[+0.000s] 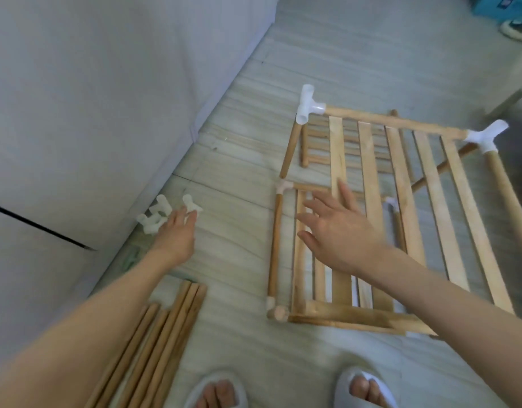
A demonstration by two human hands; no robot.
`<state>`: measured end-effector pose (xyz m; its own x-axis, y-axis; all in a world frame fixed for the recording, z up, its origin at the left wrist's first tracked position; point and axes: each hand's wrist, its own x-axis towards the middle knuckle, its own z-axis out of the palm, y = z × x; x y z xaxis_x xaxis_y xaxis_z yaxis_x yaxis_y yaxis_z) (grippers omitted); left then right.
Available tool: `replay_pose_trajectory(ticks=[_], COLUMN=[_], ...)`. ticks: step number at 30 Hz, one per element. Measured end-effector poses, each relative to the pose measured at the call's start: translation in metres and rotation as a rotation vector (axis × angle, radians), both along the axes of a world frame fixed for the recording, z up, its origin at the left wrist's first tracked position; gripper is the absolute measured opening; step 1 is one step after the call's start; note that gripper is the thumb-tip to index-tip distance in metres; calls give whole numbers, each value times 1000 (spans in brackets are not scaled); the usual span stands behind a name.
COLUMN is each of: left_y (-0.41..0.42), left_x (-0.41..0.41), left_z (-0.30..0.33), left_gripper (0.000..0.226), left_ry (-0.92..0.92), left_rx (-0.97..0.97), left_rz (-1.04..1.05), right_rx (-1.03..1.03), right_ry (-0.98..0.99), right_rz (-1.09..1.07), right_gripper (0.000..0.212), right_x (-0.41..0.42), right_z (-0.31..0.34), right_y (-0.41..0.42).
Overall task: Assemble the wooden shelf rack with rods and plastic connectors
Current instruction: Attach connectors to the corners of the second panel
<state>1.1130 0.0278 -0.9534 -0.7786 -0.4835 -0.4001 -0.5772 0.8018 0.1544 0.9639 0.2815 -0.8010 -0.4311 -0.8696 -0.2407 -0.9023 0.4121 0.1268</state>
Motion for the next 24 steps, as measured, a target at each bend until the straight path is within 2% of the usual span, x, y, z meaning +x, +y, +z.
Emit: replay_pose_trajectory(ticks=[4,6,10,13,18,22,24], left_y=[-13,-9,11,11,-4,9,17], left_x=[-19,-17,1,9,-4,-3,-1], left_z=[-24,-29,-30,-33,-32,-36,-30], left_gripper=[69,71,66,62,42,32,27], left_ry=[55,138,305,255,124,164,256], left_rx=[-36,-37,-103,-87,42,134,196], left_rz=[74,120,72,40,165,183,214], right_rx=[-82,-102,-80,-63,-24,-26,-37], right_ry=[-33,-55,-48,-28,-4,2,0], right_rz=[-5,-11,-28,-32,-24,-26,-21], right_gripper=[40,36,37,39,41,42,40], right_x=[0,0,2,3,4,6,6], right_z=[-4,-4,-5,-6,-4,-4,-3], right_y=[4,4,2,1,-1,1,1])
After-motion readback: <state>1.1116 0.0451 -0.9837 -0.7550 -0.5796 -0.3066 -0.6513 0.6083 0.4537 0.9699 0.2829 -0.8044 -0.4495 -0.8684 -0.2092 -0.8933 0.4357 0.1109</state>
